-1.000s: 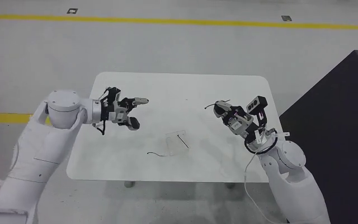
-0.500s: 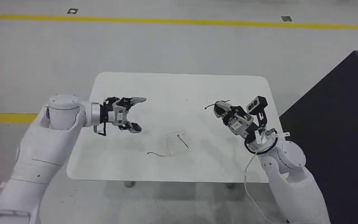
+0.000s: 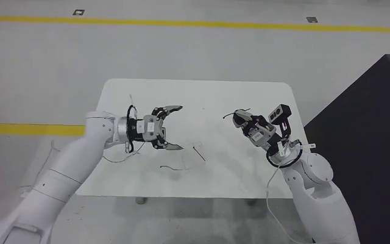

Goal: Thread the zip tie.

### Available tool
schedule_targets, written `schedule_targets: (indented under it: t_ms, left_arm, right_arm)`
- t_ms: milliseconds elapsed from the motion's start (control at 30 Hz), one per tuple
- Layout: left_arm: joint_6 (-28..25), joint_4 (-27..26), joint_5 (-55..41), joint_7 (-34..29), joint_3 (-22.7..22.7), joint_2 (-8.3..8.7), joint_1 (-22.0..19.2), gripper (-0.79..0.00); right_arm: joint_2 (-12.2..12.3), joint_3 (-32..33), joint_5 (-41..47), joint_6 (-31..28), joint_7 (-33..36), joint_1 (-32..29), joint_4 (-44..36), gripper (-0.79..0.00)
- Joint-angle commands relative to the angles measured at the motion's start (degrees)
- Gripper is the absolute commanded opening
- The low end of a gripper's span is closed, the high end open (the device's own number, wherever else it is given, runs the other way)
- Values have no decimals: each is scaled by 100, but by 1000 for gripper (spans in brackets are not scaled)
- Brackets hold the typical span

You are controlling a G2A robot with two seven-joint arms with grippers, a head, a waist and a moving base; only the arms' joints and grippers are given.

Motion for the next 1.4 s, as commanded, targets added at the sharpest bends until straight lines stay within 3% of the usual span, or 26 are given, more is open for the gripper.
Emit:
schedule_targets:
  t_ms: [0, 133, 200, 333, 400, 467, 567, 667, 800, 1100, 1267, 1367]
  left_arm:
    - [0, 295, 206, 0, -4, -1, 0, 0]
    - [0, 295, 206, 0, -4, -1, 0, 0]
    - [-210, 421, 157, 347, -76, -3, 76, 0]
    - [-1280, 526, -403, 2737, -432, -64, 78, 0]
    - [-2165, 119, -337, 4305, -602, -64, 156, 0]
    - [-2659, -477, -177, 5708, -726, -36, 337, 0]
    - [-2665, -1161, -97, 7380, -937, 35, 609, 0]
    - [-2441, -1559, -259, 8474, -1150, 87, 808, 0]
    - [-2260, -1903, -609, 8688, -1391, 116, 994, 0]
    - [-2278, -1903, -565, 8693, -1381, 116, 1013, 0]
    - [-1461, -2855, 1443, 9174, -622, 118, 1213, 0]
    - [-920, -3205, 1448, 9431, -536, 115, 1393, 0]
  right_arm:
    - [0, 0, 0, 0, 0, 0, 0, -785]
    - [0, 0, 0, 0, 0, 0, 0, -785]
    - [0, 0, 0, 0, 0, 0, 0, -785]
    - [0, 0, 0, 0, 0, 0, 0, -785]
    - [0, 0, 0, 0, 0, 0, 0, -785]
    - [0, 0, 0, 0, 0, 0, 0, -785]
    - [0, 0, 0, 0, 0, 0, 0, -785]
    - [0, 0, 0, 0, 0, 0, 0, -785]
    - [0, 0, 0, 0, 0, 0, 0, -785]
    - [0, 0, 0, 0, 0, 0, 0, -785]
    - [0, 0, 0, 0, 0, 0, 0, -785]
    - [0, 0, 0, 0, 0, 0, 0, -785]
